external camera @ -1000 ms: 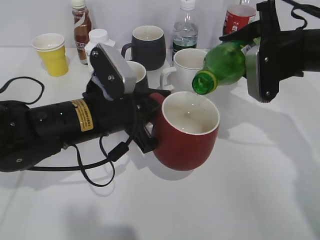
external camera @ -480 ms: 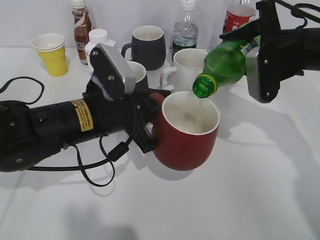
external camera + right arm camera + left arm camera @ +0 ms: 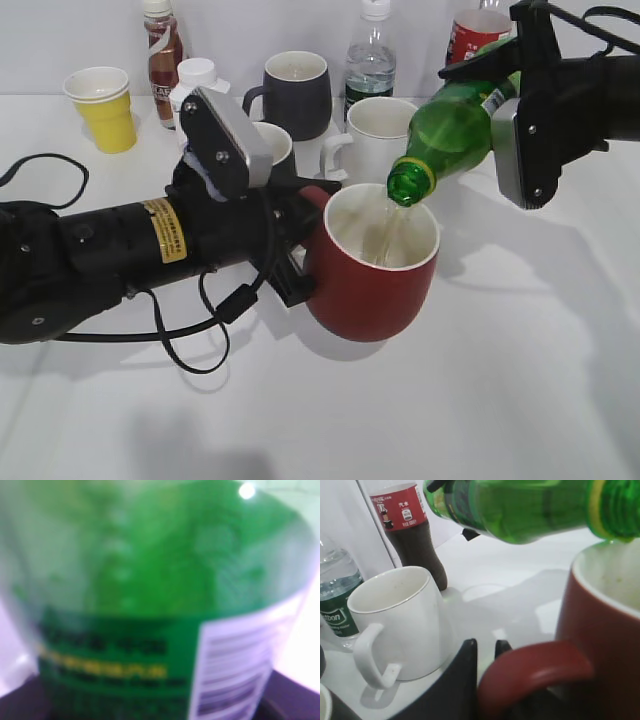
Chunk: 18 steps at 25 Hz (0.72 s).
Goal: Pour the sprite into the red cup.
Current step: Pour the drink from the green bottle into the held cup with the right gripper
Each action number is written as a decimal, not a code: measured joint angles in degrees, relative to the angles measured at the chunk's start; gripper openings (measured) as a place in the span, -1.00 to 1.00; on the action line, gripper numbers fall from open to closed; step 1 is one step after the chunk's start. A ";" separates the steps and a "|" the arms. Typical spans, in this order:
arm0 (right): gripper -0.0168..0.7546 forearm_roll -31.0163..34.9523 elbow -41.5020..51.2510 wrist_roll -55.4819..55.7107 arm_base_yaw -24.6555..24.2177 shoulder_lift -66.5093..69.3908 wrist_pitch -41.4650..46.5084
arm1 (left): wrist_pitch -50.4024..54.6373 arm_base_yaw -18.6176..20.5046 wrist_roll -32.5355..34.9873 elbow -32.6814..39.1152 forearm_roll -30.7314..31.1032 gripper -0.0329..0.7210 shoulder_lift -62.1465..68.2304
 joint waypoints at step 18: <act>0.13 4.93 0.00 -5.70 0.00 0.00 0.00 | 1.07 0.00 0.12 0.00 0.22 -0.71 0.00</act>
